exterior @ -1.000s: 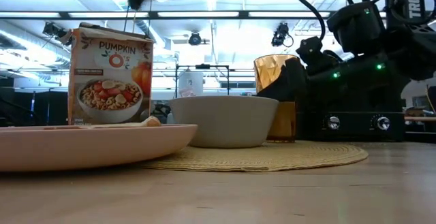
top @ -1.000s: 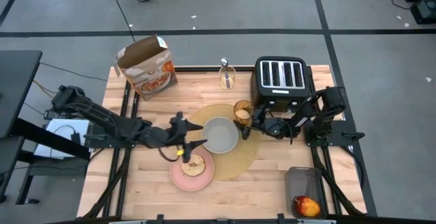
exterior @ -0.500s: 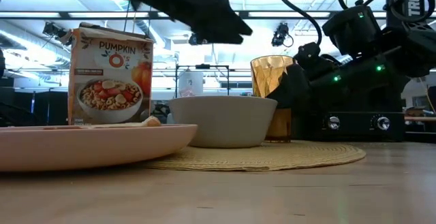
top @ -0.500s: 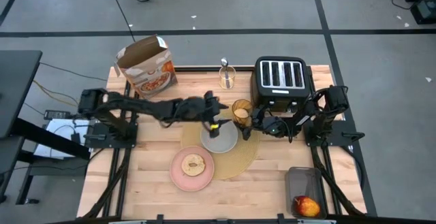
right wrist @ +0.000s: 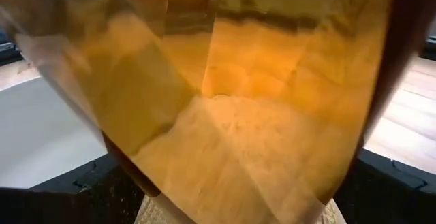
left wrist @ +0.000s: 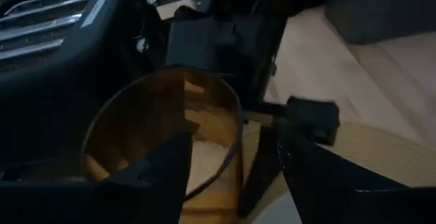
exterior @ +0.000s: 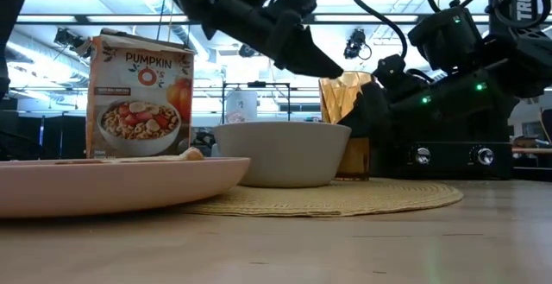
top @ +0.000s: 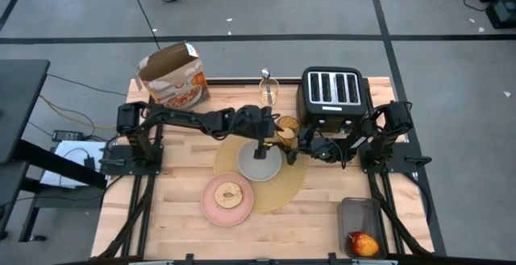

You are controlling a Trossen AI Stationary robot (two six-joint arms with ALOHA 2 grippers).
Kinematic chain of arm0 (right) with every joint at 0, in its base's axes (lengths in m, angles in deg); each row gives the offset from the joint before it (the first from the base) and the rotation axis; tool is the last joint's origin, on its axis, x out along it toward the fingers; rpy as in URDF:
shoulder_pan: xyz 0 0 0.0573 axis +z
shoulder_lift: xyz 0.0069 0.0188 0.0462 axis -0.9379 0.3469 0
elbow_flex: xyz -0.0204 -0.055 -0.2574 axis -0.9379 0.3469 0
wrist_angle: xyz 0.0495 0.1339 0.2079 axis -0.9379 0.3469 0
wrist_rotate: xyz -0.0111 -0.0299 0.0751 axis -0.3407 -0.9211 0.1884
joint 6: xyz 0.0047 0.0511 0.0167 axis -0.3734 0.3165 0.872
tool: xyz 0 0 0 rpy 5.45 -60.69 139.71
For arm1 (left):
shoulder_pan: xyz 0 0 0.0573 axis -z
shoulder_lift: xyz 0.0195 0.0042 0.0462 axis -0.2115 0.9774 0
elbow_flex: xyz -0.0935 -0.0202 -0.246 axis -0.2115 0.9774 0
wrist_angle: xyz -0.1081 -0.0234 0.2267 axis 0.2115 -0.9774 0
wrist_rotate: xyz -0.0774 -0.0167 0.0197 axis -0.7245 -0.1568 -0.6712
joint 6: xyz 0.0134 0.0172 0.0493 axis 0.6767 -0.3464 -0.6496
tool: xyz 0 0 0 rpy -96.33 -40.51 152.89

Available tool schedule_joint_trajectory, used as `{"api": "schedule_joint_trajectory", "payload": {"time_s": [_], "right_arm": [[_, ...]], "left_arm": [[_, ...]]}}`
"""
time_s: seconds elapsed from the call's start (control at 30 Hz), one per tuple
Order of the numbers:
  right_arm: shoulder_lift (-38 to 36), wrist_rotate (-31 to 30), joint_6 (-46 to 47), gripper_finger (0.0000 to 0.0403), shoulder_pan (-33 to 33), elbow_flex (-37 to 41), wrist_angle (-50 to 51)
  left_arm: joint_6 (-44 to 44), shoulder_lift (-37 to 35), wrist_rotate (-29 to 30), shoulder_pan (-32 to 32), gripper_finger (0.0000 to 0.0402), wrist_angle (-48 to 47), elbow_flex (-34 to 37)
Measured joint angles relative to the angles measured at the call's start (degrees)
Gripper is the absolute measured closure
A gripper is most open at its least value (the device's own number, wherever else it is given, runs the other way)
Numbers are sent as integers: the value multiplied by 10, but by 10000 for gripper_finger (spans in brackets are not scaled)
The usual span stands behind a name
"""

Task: Arrange a breakfast setting
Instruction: Put the orange cup on the top right of the gray bowl

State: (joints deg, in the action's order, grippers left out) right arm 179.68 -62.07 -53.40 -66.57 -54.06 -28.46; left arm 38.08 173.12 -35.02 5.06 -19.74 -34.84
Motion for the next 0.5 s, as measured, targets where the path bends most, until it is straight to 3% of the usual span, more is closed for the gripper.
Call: {"api": "schedule_joint_trajectory", "payload": {"time_s": [0.5], "right_arm": [[-1, 0, 0, 3, 5, -12, 2]], "left_arm": [[-73, 9, 8, -11, 324, -26, -14]]}}
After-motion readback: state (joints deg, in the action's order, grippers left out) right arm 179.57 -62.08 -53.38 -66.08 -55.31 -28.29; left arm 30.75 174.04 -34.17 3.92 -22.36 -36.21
